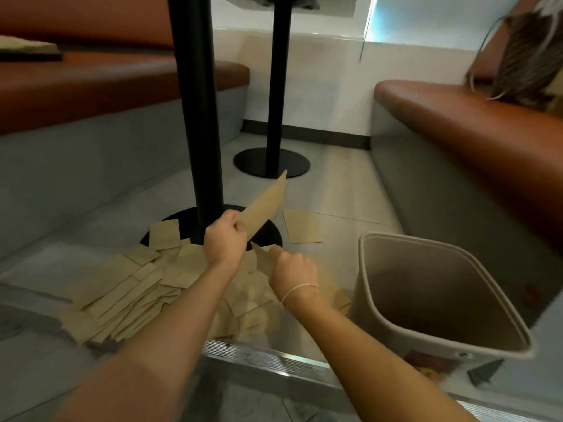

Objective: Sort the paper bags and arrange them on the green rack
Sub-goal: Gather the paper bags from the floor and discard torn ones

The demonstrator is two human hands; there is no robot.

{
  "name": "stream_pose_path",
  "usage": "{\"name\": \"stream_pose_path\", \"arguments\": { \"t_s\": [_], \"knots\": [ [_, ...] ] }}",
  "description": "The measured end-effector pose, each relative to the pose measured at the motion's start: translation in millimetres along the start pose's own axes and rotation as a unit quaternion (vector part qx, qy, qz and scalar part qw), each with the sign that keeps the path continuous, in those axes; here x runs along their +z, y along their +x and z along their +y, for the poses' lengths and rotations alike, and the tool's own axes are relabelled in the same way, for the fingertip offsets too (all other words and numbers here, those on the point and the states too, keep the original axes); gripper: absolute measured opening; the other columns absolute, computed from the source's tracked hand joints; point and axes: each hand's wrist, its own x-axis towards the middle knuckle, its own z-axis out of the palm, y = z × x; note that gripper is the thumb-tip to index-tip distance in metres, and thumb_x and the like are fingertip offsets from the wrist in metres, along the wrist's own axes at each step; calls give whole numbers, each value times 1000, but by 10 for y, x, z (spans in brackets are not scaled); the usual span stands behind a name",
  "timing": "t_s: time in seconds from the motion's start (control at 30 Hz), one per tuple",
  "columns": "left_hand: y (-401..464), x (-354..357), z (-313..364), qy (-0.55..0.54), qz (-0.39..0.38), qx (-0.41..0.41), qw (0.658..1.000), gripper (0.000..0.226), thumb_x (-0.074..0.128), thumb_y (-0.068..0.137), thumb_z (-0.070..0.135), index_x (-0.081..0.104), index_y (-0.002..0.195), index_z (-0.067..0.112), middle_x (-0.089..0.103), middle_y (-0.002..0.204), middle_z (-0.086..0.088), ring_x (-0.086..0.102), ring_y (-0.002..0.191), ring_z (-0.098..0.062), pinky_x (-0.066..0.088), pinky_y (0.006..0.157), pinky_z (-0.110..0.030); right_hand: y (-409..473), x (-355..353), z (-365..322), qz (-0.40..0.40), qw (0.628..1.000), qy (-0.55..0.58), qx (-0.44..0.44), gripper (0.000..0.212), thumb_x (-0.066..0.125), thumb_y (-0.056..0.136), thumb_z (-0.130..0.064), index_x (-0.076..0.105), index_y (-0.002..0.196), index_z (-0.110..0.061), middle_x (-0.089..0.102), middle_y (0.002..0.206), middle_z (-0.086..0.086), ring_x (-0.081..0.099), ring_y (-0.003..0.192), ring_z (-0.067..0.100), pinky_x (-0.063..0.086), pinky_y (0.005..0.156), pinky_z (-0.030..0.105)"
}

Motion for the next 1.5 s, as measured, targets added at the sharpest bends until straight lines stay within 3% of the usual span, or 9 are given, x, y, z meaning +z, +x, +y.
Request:
{"name": "stream_pose_path", "arguments": {
  "t_s": [0.3, 0.47, 0.63, 0.73, 0.8, 0.93, 1.13, 1.27, 1.5],
  "knots": [
    [174, -574, 1014, -125, 28, 55, 990, 23, 56, 87, 5, 67, 102, 18, 64, 104, 1, 53, 88, -9, 40, 61, -17, -78, -1795, 494, 182, 972, 26, 149, 33, 51, 90, -13, 57, 122, -19, 60, 118, 13, 56, 110, 34, 47, 88, 40],
    [122, -607, 1364, -138, -34, 46, 989, 32, 57, 85, 4, 67, 108, 23, 58, 101, 9, 49, 90, -8, 42, 64, -21, -210, -2141, 1005, 118, 953, -57, 274, 30, 50, 87, -10, 61, 115, -11, 60, 116, 15, 57, 105, 35, 46, 86, 38],
    [19, -508, 1479, -190, -159, 91, 965, 32, 66, 78, 3, 67, 103, 22, 61, 101, 7, 55, 95, -11, 44, 72, -21, -357, -2002, 1180, 11, 948, -83, 307, 30, 61, 84, -19, 61, 109, -5, 60, 85, 11, 58, 85, 31, 48, 75, 32],
    [-35, -474, 1488, -244, -221, 79, 941, 28, 71, 77, 2, 66, 90, 26, 63, 98, 6, 58, 97, -14, 49, 79, -27, -341, -1948, 1235, 70, 958, 74, 268, 81, 75, 76, -32, 32, 141, -10, 49, 133, 14, 49, 120, 33, 42, 99, 41],
    [-60, -464, 1484, -285, -257, 70, 921, 28, 72, 76, 1, 65, 85, 27, 64, 96, 4, 61, 96, -16, 52, 79, -28, -333, -1969, 1240, 140, 947, 217, 191, 96, 82, 68, -32, 25, 144, -16, 43, 140, 8, 44, 126, 27, 37, 106, 41],
    [-82, -403, 1457, -308, -284, 63, 906, 28, 71, 78, 2, 64, 86, 28, 64, 97, 3, 61, 97, -17, 53, 82, -32, -291, -2033, 1292, 206, 914, 334, 106, 65, 85, 63, -25, 50, 117, -22, 59, 115, -1, 57, 106, 20, 49, 96, 41],
    [-168, -234, 1437, -293, -315, 59, 901, 23, 69, 81, 4, 62, 88, 25, 66, 95, 2, 64, 93, -16, 53, 83, -32, -302, -2161, 1338, 185, 949, 236, 94, 18, 65, 82, -11, 62, 96, -23, 64, 97, 3, 61, 96, 24, 50, 90, 36],
    [-220, -124, 1361, -226, -363, 56, 903, 18, 66, 85, 9, 60, 94, 23, 65, 93, -2, 62, 82, -12, 50, 73, -24, -407, -2356, 1313, 166, 975, 61, 134, 30, 49, 84, -4, 68, 100, -20, 61, 93, 8, 58, 94, 28, 42, 80, 27],
    [-209, 23, 937, -112, -370, -1, 922, 15, 63, 88, 15, 60, 102, 18, 63, 93, 0, 59, 80, -12, 48, 71, -22, -213, -2238, 1386, 7, 962, -148, 228, 31, 52, 90, -12, 63, 117, -4, 61, 115, 16, 58, 103, 33, 46, 91, 36]
  ]
}}
